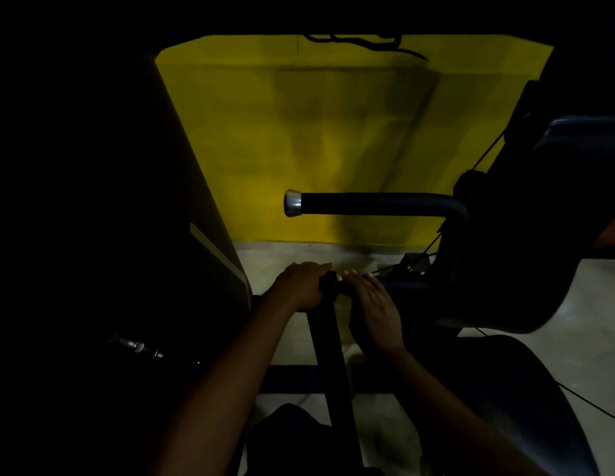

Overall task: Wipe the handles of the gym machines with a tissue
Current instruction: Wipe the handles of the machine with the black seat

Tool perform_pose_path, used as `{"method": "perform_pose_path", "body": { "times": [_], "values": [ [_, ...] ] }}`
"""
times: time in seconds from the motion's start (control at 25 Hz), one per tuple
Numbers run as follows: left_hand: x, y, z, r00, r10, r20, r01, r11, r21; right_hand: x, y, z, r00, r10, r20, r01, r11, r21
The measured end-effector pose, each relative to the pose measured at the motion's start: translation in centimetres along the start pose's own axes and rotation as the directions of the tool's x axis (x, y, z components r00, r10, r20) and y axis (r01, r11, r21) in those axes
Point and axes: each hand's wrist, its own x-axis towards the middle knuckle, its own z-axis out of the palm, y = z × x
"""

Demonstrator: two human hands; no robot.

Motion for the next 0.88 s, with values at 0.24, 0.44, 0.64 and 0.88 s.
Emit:
{"method": "perform_pose_path", "body": {
  "times": [0.24, 0.44, 0.64, 0.88],
  "values": [
    [1.6, 1.0, -0.1, 0.996, -0.047, 0.075, 0.043, 0.997, 0.057, 5.7, -2.3, -1.6, 0.924, 0.279, 0.262, -0.283, 0.959, -0.023],
    [2.0, 0.7, 0.2, 0.996, -0.051, 0.075, 0.044, 0.994, 0.101, 1.3, -1.6, -0.9, 0.998, 0.035, 0.056, -0.036, 0.999, 0.011],
    [1.8, 1.1, -0.1, 0.993, -0.079, 0.087, 0.074, 0.996, 0.058, 7.7, -1.7, -1.3, 0.858, 0.340, 0.384, -0.278, 0.938, -0.209],
    [1.4, 1.3, -0.4, 0.999, -0.023, 0.047, 0.021, 0.999, 0.038, 0.2, -1.4, 0.9, 0.991, 0.081, -0.110, -0.091, 0.992, -0.091]
  ]
}}
